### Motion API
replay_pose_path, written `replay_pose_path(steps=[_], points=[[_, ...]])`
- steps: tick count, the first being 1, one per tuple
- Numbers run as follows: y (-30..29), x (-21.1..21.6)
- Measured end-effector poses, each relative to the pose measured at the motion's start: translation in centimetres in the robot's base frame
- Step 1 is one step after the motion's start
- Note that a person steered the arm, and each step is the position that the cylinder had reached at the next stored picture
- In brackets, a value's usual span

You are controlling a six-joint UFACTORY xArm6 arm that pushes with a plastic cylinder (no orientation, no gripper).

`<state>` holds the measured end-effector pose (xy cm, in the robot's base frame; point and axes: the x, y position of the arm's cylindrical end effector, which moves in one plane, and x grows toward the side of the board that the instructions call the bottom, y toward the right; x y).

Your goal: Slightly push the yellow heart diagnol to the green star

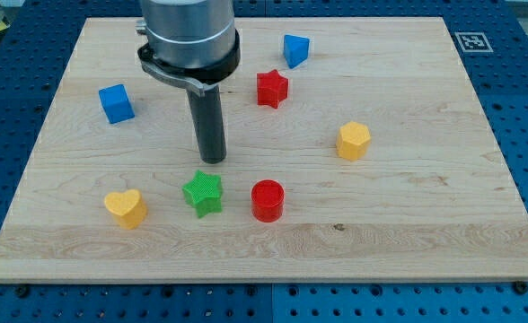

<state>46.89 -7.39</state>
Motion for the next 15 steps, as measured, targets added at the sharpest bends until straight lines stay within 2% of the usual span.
replay_pose_path(steps=[1, 3, 6, 8, 11, 12, 13, 15], points=[[-1.7, 0.3], [-2.2, 7.0], [-3.0, 7.6], [-6.0, 10.9], [-11.1, 10.6], [-11.9, 8.3], [-11.9, 5.5], [-11.1, 5.3]])
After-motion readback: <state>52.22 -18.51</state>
